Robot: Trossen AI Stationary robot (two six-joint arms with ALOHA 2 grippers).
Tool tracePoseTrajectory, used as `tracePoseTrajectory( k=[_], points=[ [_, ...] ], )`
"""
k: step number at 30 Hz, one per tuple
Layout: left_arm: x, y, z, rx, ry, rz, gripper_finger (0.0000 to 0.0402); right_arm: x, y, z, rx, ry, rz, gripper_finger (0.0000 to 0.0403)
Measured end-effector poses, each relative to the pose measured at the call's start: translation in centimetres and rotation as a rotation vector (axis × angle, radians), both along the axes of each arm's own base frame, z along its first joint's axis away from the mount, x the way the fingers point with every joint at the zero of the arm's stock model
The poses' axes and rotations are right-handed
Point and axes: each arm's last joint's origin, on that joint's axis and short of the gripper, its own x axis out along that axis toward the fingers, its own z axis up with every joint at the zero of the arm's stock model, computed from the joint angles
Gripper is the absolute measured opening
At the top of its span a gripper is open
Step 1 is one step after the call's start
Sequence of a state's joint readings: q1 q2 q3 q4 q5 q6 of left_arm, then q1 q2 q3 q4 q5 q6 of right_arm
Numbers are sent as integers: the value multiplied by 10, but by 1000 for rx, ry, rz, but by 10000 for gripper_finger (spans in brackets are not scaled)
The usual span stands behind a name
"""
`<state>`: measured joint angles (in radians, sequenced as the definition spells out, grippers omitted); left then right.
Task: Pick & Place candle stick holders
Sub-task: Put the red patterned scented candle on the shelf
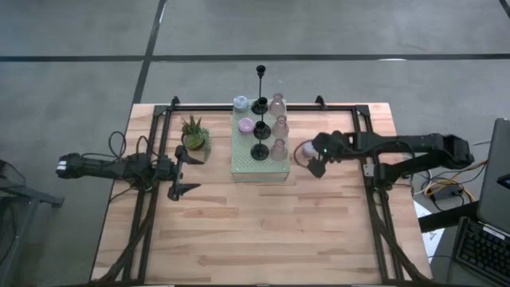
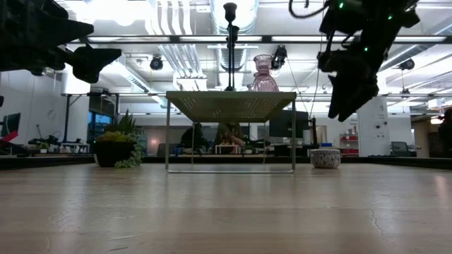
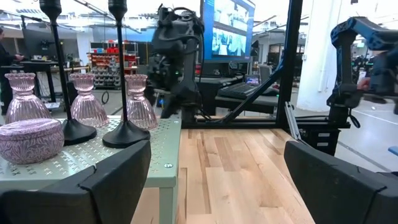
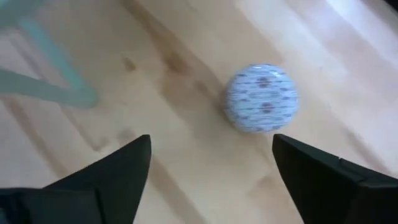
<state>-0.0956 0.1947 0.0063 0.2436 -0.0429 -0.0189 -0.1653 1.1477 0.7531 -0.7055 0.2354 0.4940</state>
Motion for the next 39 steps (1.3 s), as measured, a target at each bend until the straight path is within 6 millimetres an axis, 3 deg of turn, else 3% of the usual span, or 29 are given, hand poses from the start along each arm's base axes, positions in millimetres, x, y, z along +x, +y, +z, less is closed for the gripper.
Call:
tracePoseTrajectory(
  k=[13, 39],
  points=[
    [0, 0, 0, 0, 1, 0, 374, -6, -31, -4, -56, 90, 213, 348],
    [0, 0, 0, 0, 2, 0, 374, 24, -79, -57, -69, 303, 354, 352]
  ],
)
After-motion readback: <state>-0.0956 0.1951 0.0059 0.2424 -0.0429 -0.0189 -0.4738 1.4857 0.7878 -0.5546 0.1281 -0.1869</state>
